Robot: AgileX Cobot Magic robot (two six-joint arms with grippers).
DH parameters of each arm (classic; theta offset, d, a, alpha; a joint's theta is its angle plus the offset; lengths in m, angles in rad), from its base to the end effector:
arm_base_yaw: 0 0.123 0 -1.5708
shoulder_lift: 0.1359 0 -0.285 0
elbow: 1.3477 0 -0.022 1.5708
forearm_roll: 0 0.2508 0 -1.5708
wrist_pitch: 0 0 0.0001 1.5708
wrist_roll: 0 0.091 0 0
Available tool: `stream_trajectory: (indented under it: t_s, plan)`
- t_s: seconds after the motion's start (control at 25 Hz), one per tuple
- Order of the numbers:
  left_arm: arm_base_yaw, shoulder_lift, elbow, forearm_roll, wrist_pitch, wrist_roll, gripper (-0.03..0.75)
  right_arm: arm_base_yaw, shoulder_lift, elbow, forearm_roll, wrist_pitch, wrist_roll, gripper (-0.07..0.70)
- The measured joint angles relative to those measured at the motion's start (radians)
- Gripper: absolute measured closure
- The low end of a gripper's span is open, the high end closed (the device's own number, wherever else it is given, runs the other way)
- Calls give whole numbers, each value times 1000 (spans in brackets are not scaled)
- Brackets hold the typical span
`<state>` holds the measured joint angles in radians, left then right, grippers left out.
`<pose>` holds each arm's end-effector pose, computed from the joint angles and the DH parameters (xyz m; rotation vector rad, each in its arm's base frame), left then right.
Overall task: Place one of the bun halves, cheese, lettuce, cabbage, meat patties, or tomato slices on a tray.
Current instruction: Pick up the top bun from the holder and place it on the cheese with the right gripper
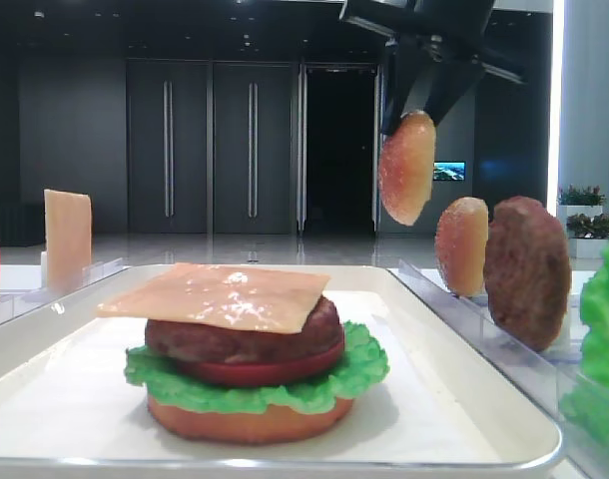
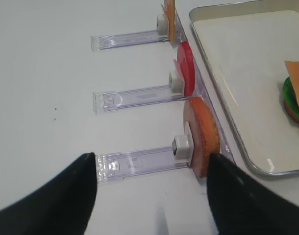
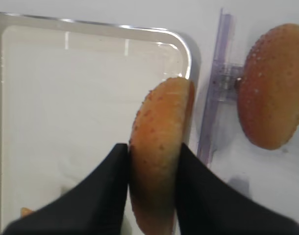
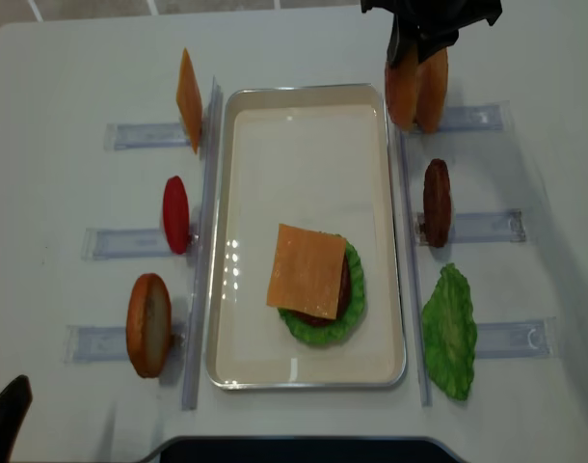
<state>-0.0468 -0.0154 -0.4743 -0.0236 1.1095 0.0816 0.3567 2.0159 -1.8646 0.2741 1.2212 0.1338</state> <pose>-0.0065 -0.0016 0.2662 0.1366 2.0987 -0.0076 0.3985 0.1732 0.2830 -0.2394 2.8827 0.4834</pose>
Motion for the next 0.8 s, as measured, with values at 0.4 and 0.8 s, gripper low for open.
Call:
stream_trajectory:
  t_s: [0.4, 0.8]
  plan:
    - [0, 0, 0, -1, 0, 0, 181, 27, -131, 106, 64, -47, -38, 401]
    - [0, 0, 0, -1, 0, 0, 181, 27, -372, 432, 331, -257, -215, 401]
